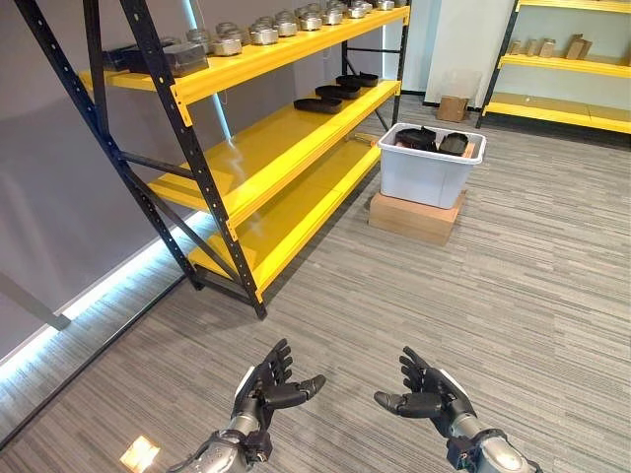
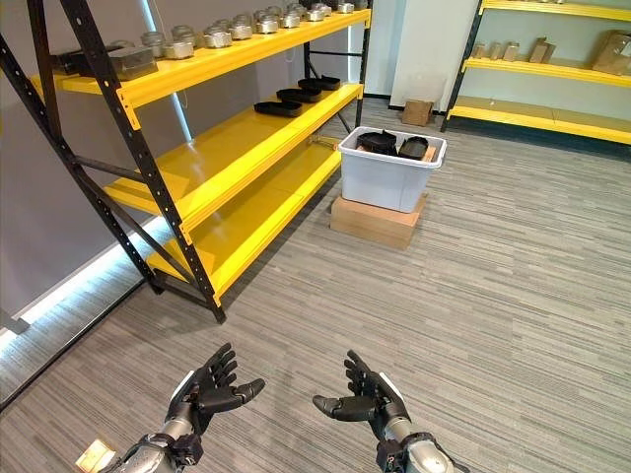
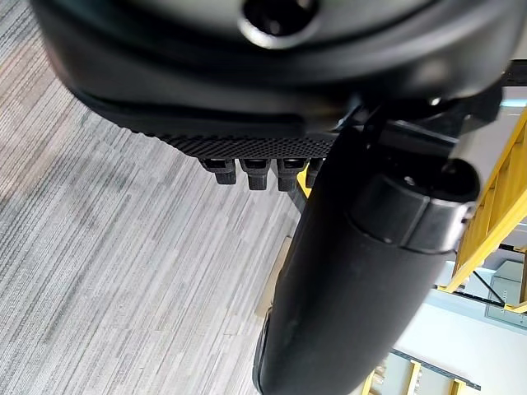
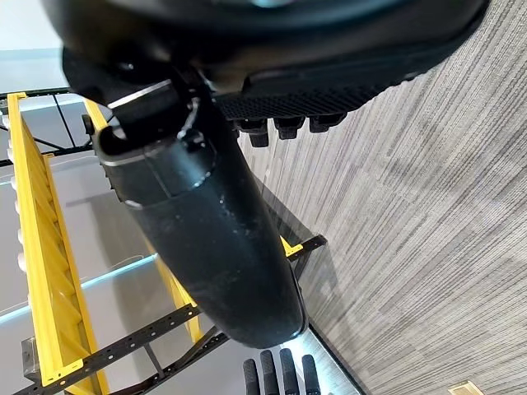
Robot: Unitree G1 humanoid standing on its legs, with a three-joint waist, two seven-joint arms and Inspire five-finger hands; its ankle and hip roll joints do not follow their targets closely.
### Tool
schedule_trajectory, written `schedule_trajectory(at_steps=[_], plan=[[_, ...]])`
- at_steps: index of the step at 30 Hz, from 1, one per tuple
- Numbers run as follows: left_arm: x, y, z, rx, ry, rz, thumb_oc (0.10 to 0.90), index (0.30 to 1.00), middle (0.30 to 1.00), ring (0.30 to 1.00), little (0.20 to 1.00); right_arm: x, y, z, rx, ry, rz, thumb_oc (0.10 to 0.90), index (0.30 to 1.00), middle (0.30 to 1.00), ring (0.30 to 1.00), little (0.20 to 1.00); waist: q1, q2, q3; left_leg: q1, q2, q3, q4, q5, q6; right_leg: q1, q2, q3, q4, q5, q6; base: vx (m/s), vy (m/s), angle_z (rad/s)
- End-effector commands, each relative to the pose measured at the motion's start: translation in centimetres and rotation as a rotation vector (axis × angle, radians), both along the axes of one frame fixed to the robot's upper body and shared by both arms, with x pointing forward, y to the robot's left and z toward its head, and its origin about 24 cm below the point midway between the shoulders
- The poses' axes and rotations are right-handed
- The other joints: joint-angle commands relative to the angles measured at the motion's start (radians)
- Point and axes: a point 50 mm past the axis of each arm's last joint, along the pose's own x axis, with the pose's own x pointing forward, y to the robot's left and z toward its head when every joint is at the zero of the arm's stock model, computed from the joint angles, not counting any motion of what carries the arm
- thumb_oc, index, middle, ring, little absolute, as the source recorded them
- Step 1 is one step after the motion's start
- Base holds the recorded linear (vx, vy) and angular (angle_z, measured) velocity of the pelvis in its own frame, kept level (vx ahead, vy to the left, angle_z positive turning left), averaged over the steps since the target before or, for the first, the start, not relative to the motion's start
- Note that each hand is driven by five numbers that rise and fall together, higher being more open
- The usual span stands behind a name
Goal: Move parts from the plastic box to the shelf.
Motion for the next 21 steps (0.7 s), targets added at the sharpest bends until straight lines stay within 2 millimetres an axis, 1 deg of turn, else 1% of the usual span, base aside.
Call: schedule_trajectory(at_steps=[1,21], plan=[[3.53,2.15,3.62,0.089,-0.227,-0.021,0.9,1.0,1.0,1.0,1.0,3.2,0.04,3.3,0.045,-0.223,0.008,0.9,1.0,1.0,1.0,1.0,0.008,-0.04,-0.009,0.019,0.02,-0.023,-0.004,-0.054,-0.002,0.071,-0.027,-0.017,0.008,-0.105,0.017,0.0,0.0,0.0],[3.64,1.98,3.65,0.093,-0.228,-0.015,0.9,1.0,1.0,1.0,1.0,3.05,0.02,3.2,0.04,-0.214,0.002,0.9,1.0,1.0,1.0,1.0,0.007,-0.04,-0.005,0.018,0.018,-0.026,-0.004,-0.056,-0.001,0.069,-0.028,-0.02,0.008,-0.107,0.017,0.0,0.0,0.0]])
